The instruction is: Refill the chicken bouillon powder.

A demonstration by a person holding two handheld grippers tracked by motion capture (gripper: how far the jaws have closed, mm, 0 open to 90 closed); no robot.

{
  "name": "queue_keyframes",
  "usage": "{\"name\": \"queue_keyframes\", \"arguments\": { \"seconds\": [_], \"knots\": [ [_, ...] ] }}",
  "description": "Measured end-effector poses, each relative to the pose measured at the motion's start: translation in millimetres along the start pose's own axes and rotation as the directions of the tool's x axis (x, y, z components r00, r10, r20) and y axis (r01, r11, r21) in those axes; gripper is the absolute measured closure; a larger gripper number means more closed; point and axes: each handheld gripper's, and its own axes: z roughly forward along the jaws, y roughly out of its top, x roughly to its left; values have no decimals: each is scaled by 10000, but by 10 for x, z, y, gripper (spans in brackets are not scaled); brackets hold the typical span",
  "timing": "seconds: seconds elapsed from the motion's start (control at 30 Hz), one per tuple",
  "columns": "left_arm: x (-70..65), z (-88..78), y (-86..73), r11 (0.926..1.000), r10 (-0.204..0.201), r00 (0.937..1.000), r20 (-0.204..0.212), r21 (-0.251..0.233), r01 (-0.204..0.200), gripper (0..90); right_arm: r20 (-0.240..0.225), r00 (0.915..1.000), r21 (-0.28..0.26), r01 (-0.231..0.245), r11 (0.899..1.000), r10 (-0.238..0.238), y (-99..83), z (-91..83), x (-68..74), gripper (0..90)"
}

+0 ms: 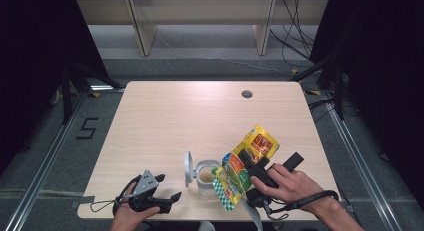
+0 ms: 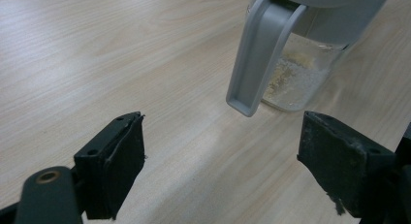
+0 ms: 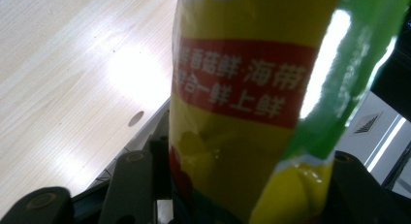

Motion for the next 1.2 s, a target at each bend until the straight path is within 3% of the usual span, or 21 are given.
{"name": "queue_keyframes", "arguments": {
  "seconds": [0.07, 0.1, 0.2, 0.27, 0.43, 0.47, 0.5, 0.53, 0.57, 0.93, 0.97, 1.0, 1.2],
  "knots": [
    [-10, 1, -5, 9998, -193, 9998, -13, 23, 193, 163, 48, 10000, -9, 3, 10000, -3, -2, 2, 3, 528],
    [11, -3, 0, 9999, 145, 9999, -27, 87, -144, 163, 44, 10000, -15, -14, 10000, 14, -2, 2, 6, 528],
    [13, -5, 2, 9997, 236, 9997, -63, 113, -235, 163, 57, 10000, -22, -18, 10000, 18, 0, 2, 10, 528],
    [-5, 2, -2, 10000, 38, 10000, -4, 11, -38, 163, 102, 9999, -35, 49, 10000, -49, 1, -2, 8, 529],
    [4, -3, -1, 9999, 130, 9999, -34, 95, -130, 163, 141, 9999, -25, 98, 9999, -98, 2, -9, -4, 529],
    [4, -2, -1, 9999, 130, 9999, -33, 90, -129, 163, 180, 9992, -163, 349, 9993, -346, 4, 1, -24, 529],
    [3, -2, -1, 9999, 138, 9999, -24, 92, -138, 163, 133, 9998, -45, 112, 9999, -111, 5, -6, -8, 529],
    [2, 0, 0, 9998, 170, 9999, -13, 86, -170, 163, 120, 9994, -184, 339, 9993, -337, 11, 6, -25, 529],
    [-12, 9, -2, 10000, 26, 10000, 6, -11, -26, 163, 96, 9999, -55, 109, 9999, -109, 12, -2, -6, 529],
    [1, 0, 0, 9998, 173, 9998, -42, 83, -173, 163, 205, 9997, -115, 103, 9999, -101, 8, -28, -21, 531],
    [1, 1, 0, 9998, 180, 9998, -39, 75, -179, 163, 233, 9992, -246, 340, 9991, -334, 8, -25, -35, 531],
    [-8, 6, -2, 10000, 56, 10000, -22, 2, -56, 163, 175, 9998, -119, 10, 9999, -8, 5, -40, -12, 531],
    [-5, 7, -2, 9999, 123, 9999, -24, 96, -123, 163, 202, 9998, -153, 61, 9999, -58, 5, -70, 1, 532]
  ]
}}
